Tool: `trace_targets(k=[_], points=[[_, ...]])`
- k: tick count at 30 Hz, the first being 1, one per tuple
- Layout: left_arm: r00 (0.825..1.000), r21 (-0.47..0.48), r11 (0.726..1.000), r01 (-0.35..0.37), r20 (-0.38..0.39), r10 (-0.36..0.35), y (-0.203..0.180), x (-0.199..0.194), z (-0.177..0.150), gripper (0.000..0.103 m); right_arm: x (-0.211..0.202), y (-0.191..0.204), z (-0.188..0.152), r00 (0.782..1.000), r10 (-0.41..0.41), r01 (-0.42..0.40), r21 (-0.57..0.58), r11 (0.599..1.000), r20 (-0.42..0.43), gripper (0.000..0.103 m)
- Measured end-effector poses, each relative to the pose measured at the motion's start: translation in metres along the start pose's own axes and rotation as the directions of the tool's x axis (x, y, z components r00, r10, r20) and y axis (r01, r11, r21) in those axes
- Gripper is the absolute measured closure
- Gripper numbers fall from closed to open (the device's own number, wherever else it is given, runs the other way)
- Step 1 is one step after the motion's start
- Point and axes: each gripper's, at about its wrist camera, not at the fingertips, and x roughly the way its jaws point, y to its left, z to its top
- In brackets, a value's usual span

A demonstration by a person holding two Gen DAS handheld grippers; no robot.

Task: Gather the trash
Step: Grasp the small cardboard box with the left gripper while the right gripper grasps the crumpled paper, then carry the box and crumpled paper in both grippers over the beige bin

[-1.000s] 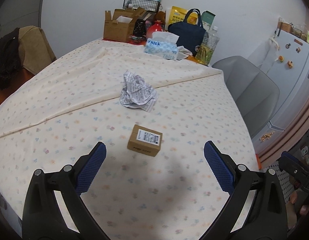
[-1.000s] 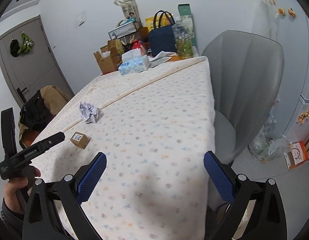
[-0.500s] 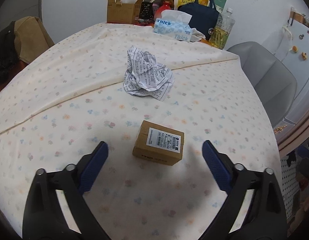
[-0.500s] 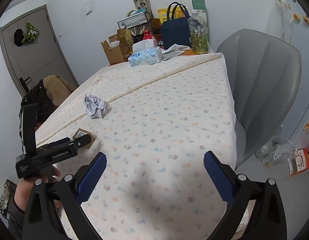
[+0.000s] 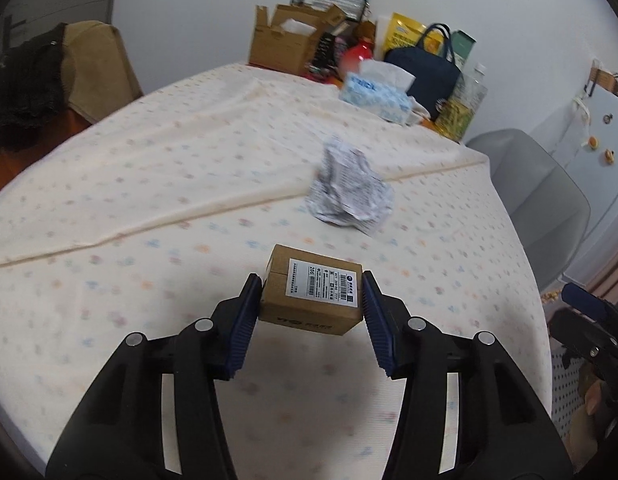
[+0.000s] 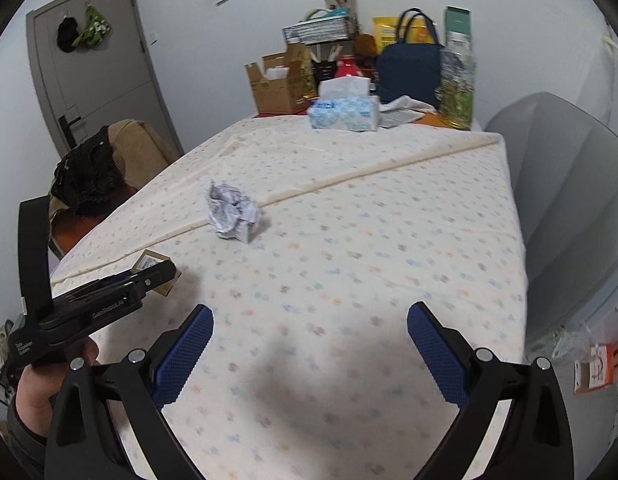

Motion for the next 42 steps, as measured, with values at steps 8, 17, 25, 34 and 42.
trace_targets(k=[8, 17, 25, 34, 42], points=[[0.995, -0.081, 0.993, -0.082, 0.052, 0.086, 0.049, -0.026, 0.009, 0.052, 0.048, 0.044, 0.031, 0.998, 0.043, -0.045, -0.044, 0.998, -0.044, 0.008], [0.988, -0.164, 0.979, -0.125, 0.069, 0.137, 0.089, -0.034, 0.01, 0.052, 0.111, 0.076, 0.057, 0.995, 0.038, -0.046, -0.082, 0.996, -0.096, 0.008], [0.982, -0.226, 0.961, -0.16, 0.06, 0.178, 0.115, -0.029, 0.013, 0.052, 0.146, 0.082, 0.074, 0.993, 0.036, -0.043, -0.062, 0.997, -0.111, 0.008], [0.98, -0.245, 0.955, -0.168, 0.066, 0.189, 0.122, -0.028, 0.02, 0.052, 0.171, 0.082, 0.081, 0.985, 0.07, -0.079, -0.049, 0.996, -0.159, 0.065], [0.982, -0.213, 0.966, -0.147, 0.085, 0.168, 0.103, -0.038, 0.021, 0.052, 0.131, 0.079, 0.073, 0.989, 0.1, -0.106, -0.055, 0.993, -0.108, 0.076]])
